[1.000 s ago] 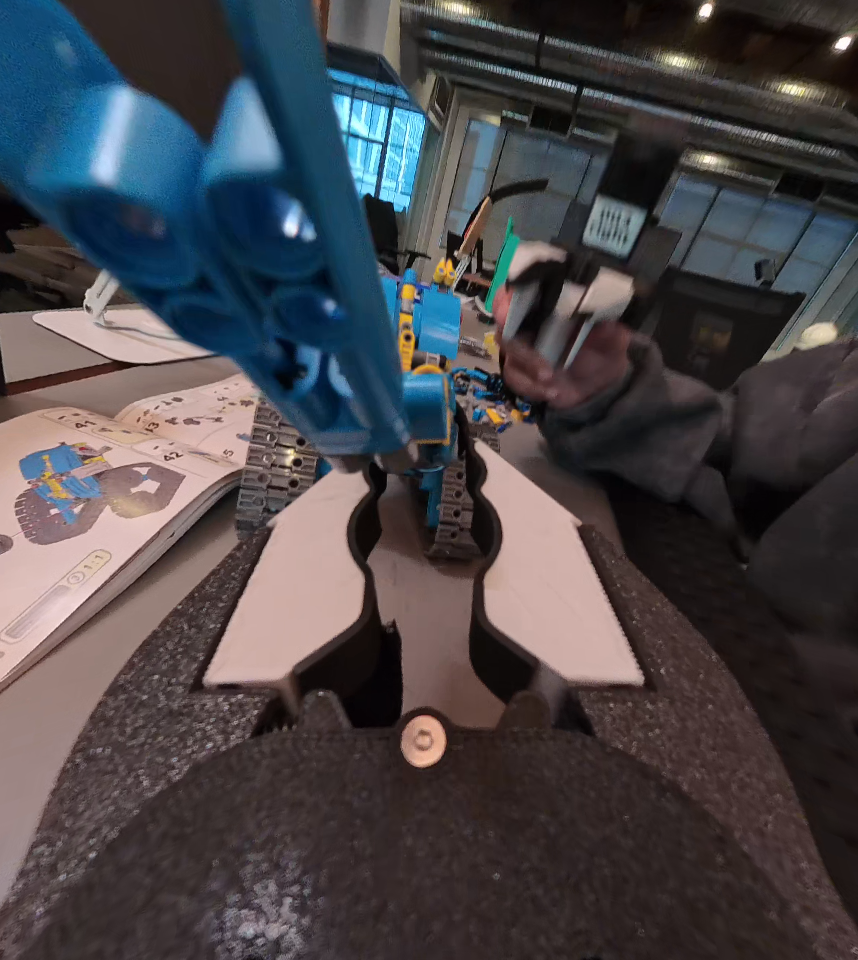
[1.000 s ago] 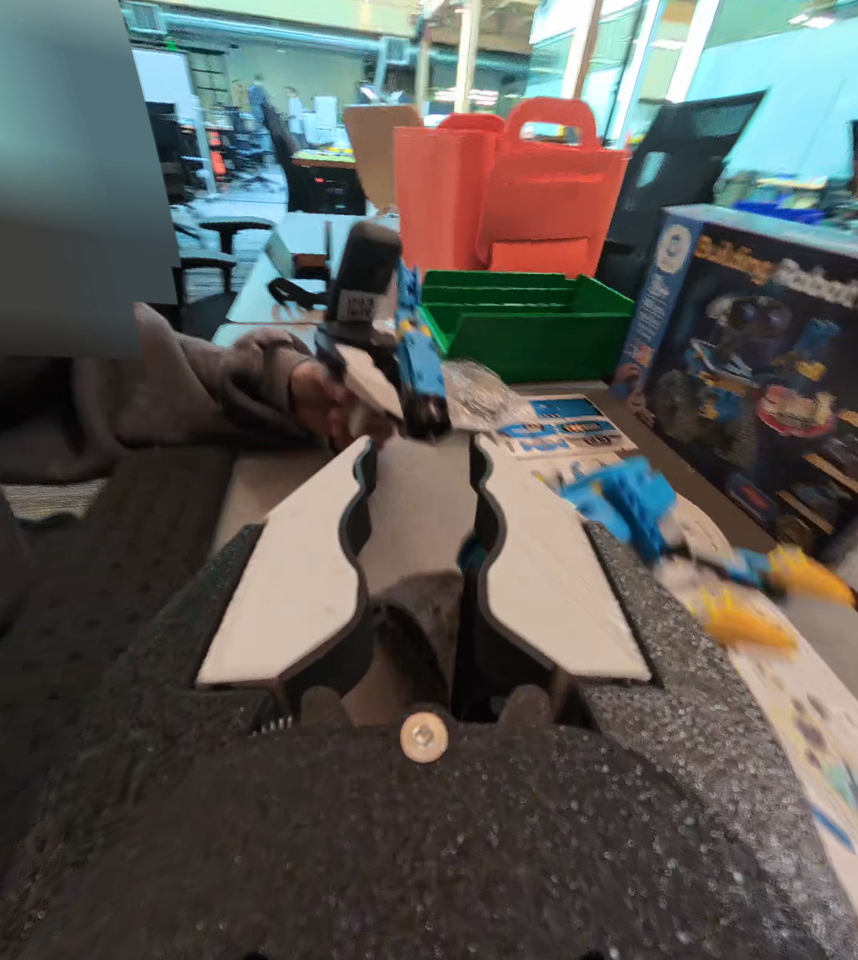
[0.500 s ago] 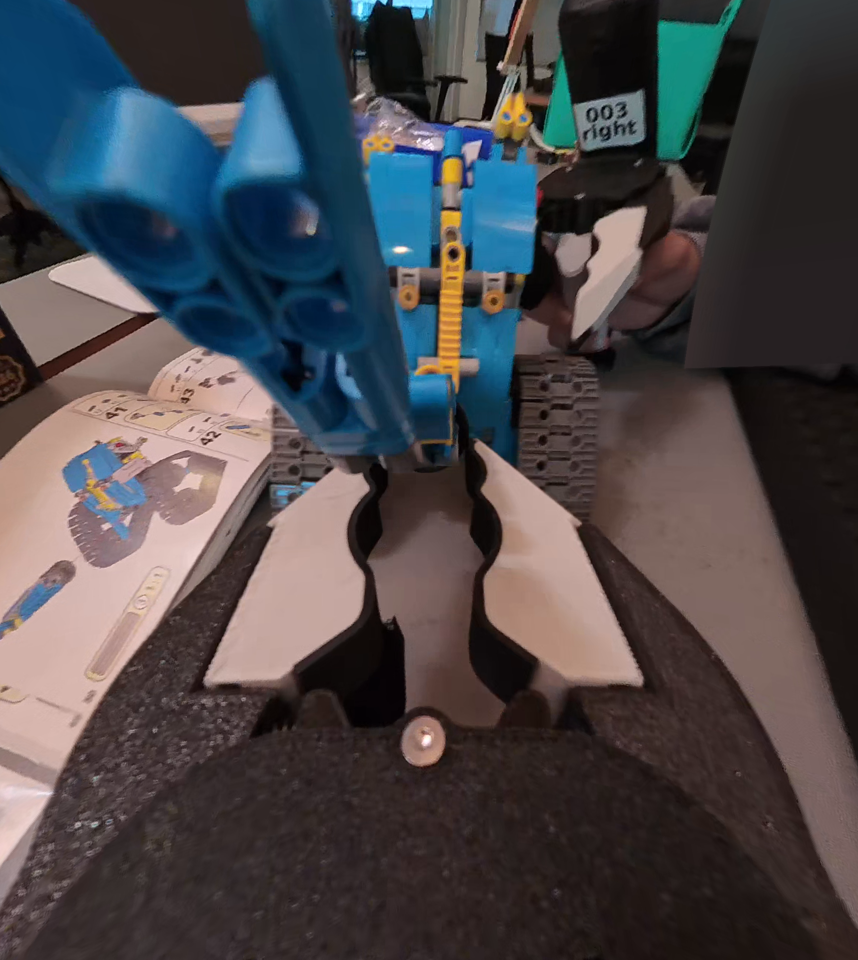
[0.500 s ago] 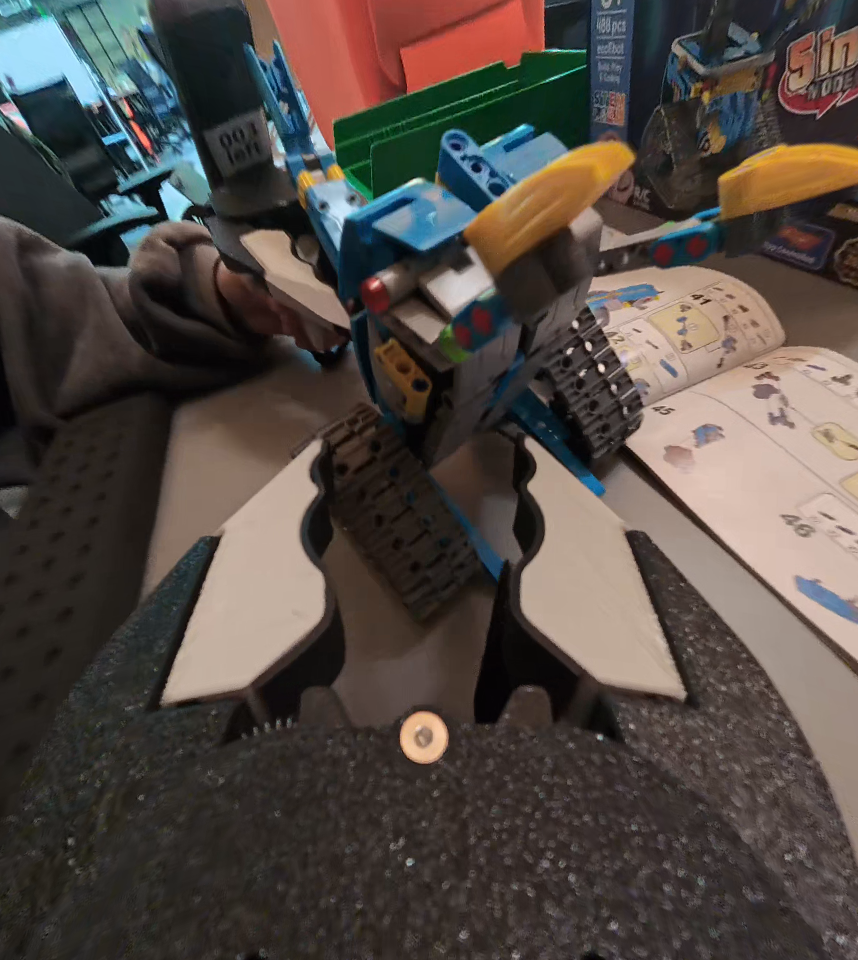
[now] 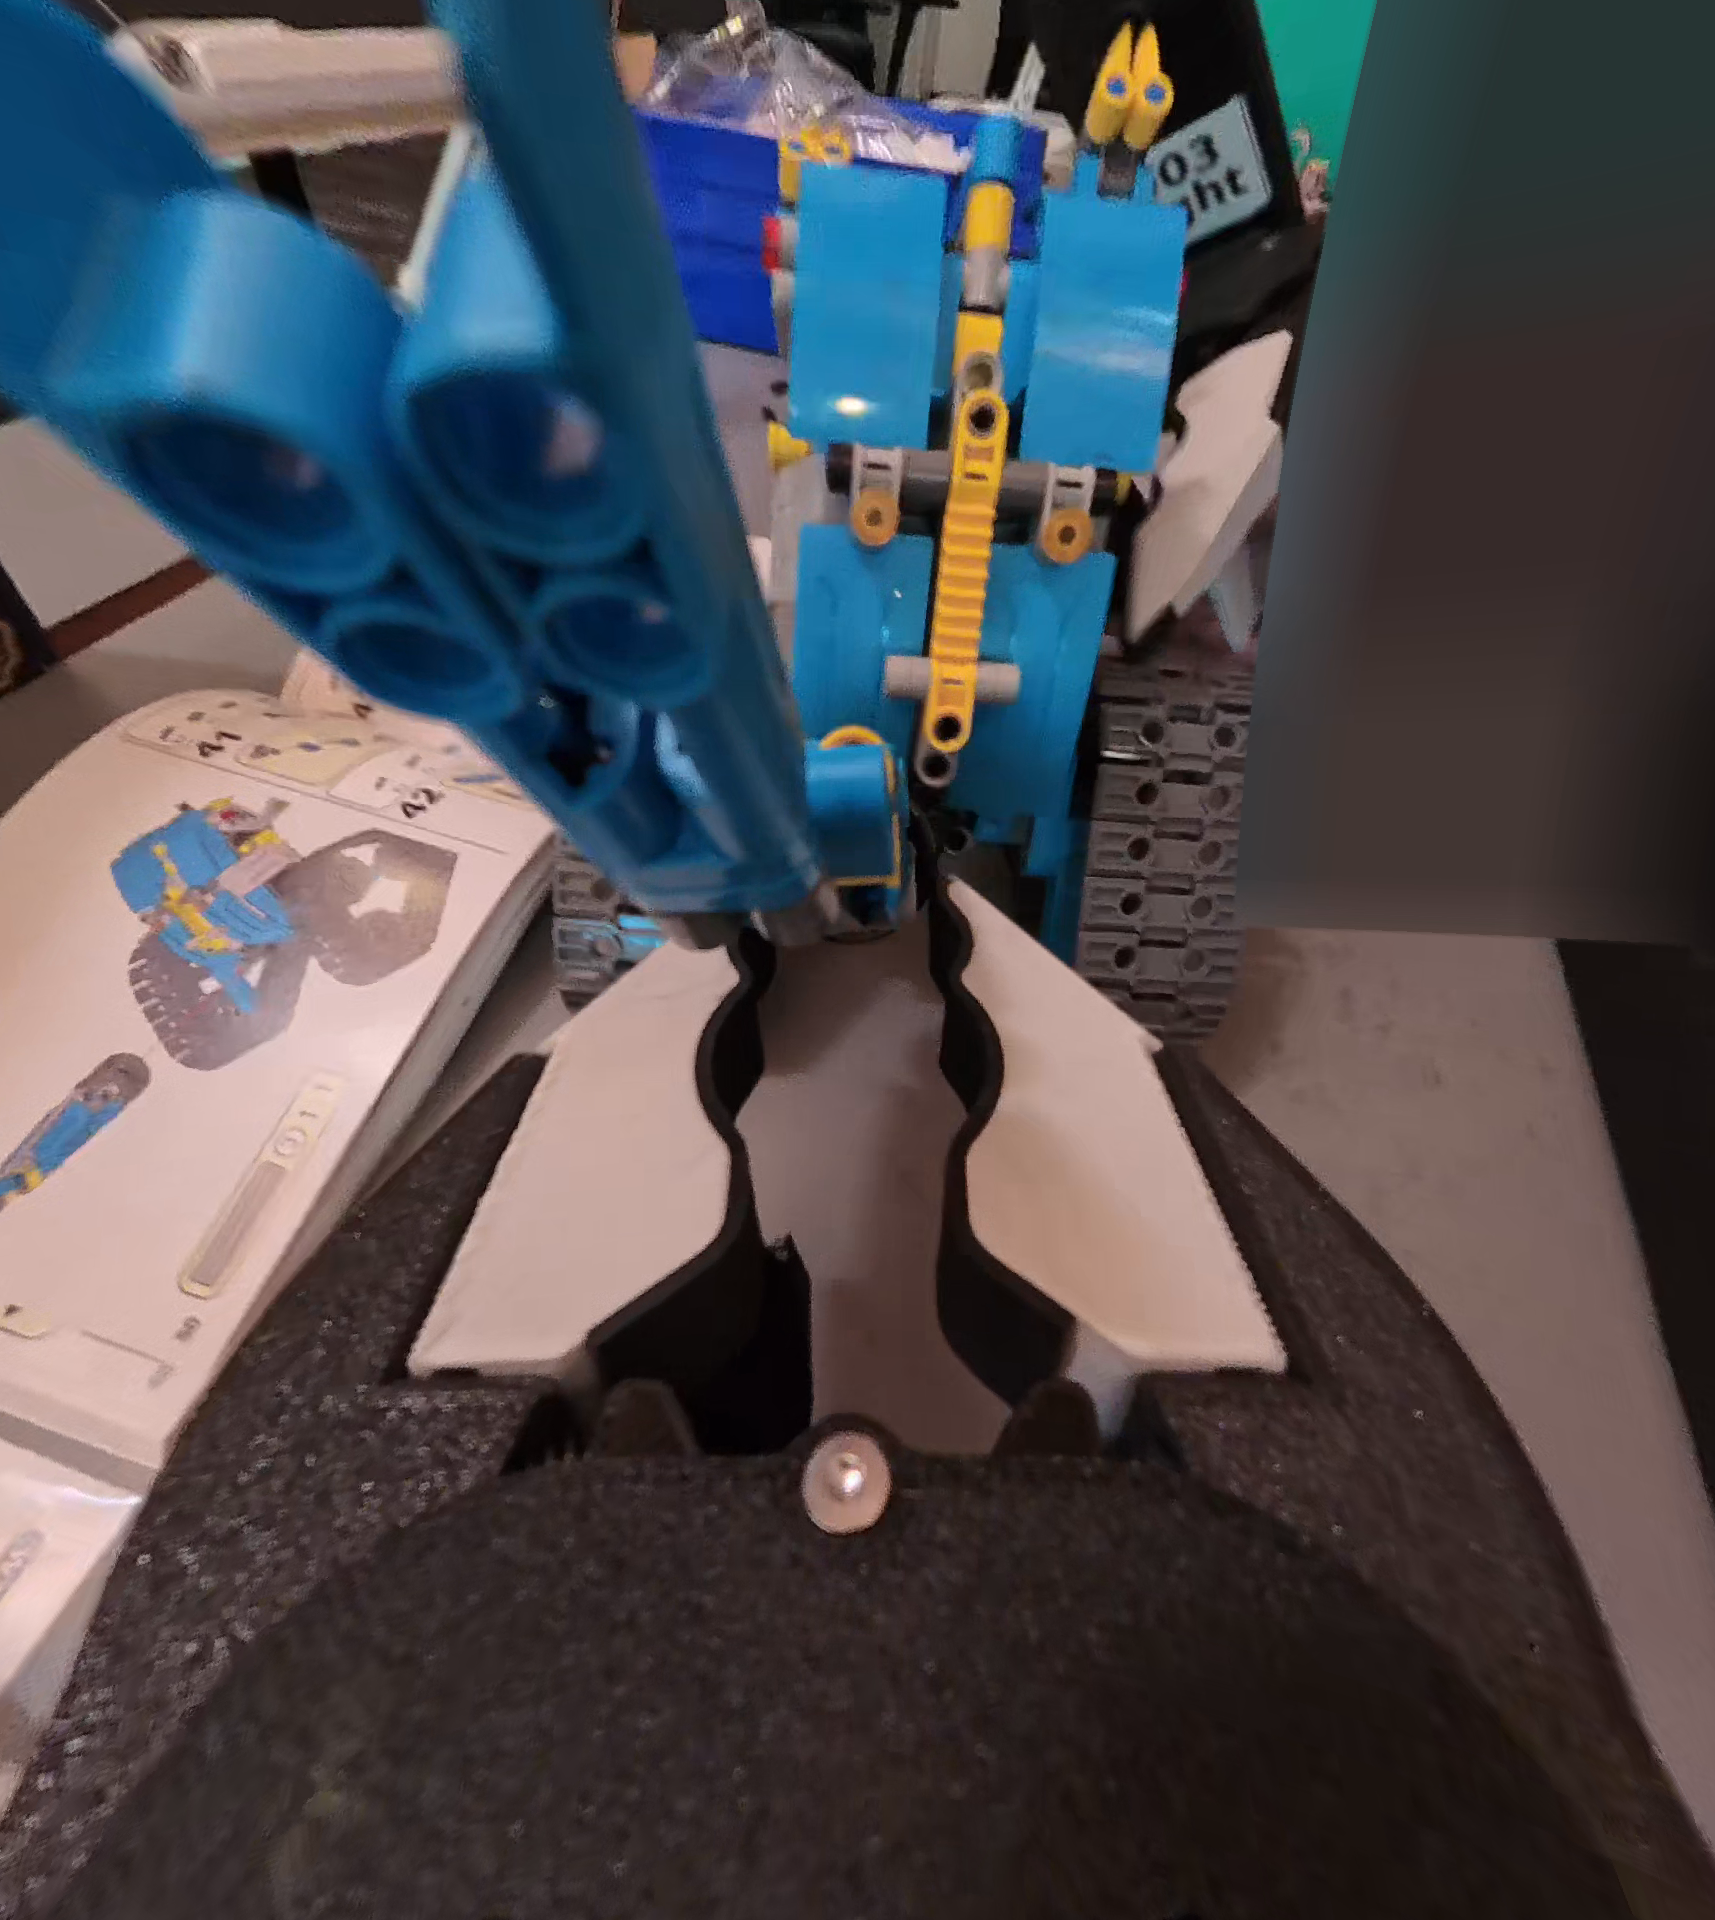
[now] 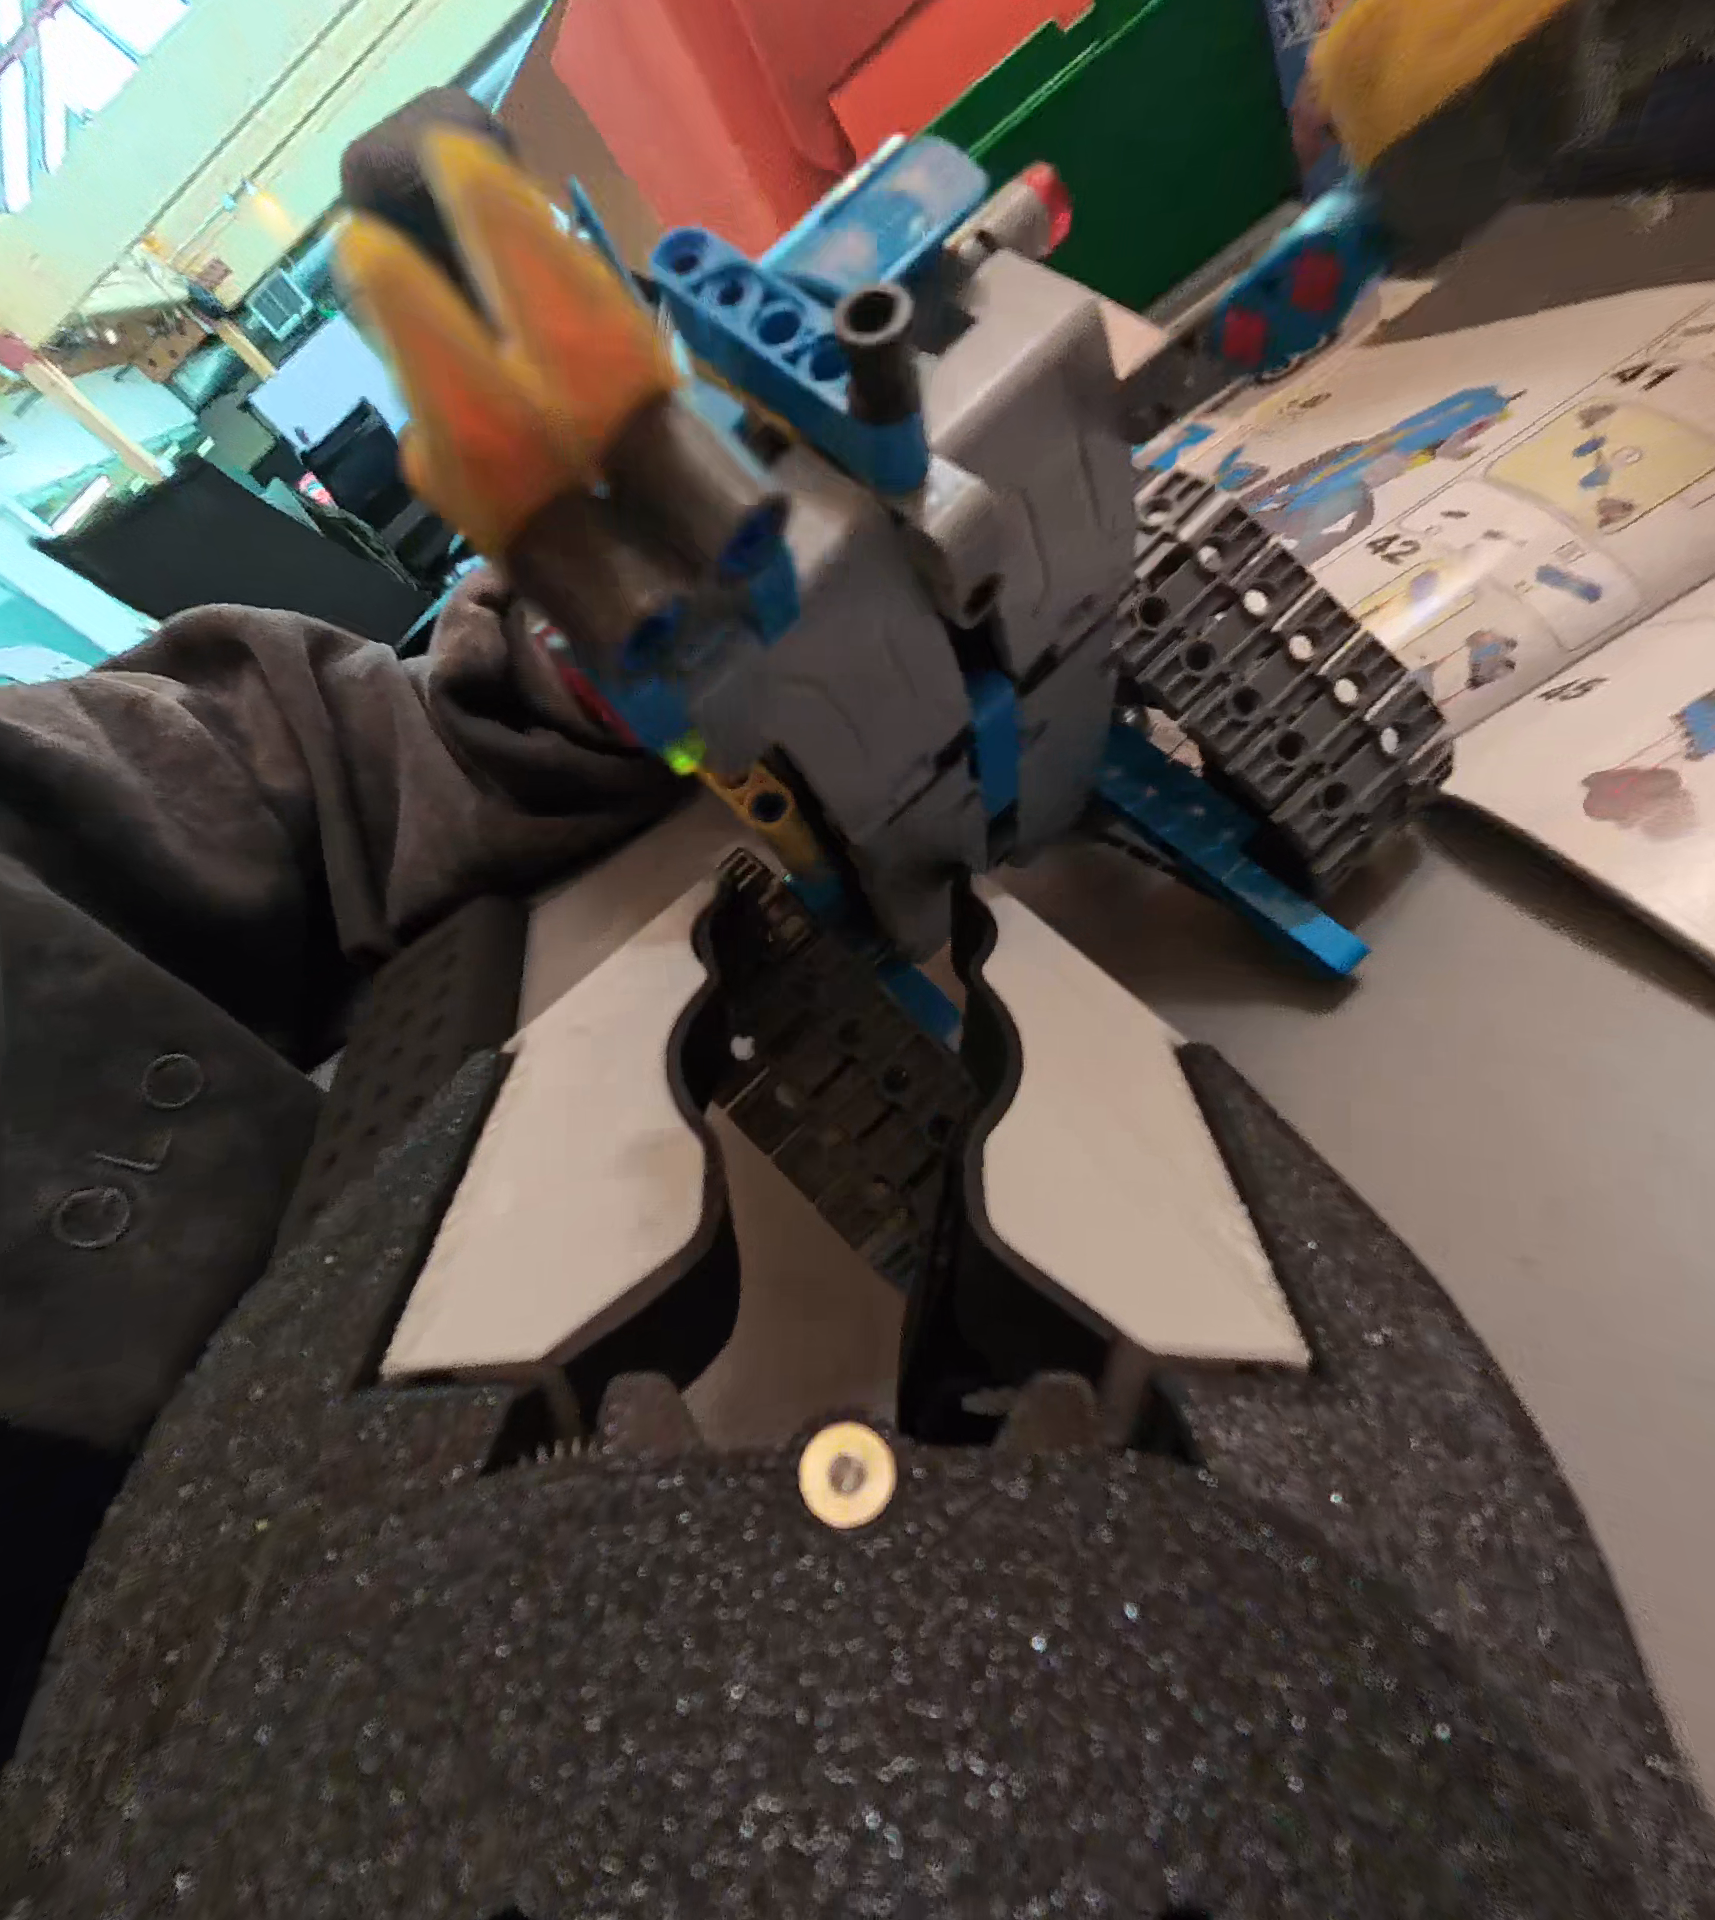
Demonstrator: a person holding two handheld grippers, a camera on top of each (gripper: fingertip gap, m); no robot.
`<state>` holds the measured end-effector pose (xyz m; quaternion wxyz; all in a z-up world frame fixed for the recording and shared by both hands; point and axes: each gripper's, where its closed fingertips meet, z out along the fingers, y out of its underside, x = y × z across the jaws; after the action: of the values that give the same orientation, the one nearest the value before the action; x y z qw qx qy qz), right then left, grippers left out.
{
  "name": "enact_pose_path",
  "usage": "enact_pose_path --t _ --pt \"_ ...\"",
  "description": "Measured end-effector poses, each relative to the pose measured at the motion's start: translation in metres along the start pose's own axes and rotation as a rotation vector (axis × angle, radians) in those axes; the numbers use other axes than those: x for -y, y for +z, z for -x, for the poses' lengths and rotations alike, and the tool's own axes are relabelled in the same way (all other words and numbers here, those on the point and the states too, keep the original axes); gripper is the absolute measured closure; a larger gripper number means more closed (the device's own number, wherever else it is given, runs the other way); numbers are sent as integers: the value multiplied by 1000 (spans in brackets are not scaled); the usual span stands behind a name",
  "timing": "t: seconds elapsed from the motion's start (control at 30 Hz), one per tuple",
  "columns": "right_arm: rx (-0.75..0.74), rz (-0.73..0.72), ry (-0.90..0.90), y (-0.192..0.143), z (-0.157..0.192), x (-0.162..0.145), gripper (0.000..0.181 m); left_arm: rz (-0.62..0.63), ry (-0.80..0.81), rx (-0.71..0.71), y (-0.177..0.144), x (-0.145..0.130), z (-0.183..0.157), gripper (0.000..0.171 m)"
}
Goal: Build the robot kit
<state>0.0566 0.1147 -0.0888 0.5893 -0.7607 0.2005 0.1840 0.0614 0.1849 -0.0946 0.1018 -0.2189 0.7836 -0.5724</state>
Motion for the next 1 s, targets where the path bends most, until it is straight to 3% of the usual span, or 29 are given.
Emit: enact_pose_path --t 0.17,1.0 --pt "21 -18 81 -1 -4 0 149 -49 -5 32 -8 4 -8 143" --pt "34 -22 107 -1 -4 -1 150 -65 36 86 -4 6 -12 143"
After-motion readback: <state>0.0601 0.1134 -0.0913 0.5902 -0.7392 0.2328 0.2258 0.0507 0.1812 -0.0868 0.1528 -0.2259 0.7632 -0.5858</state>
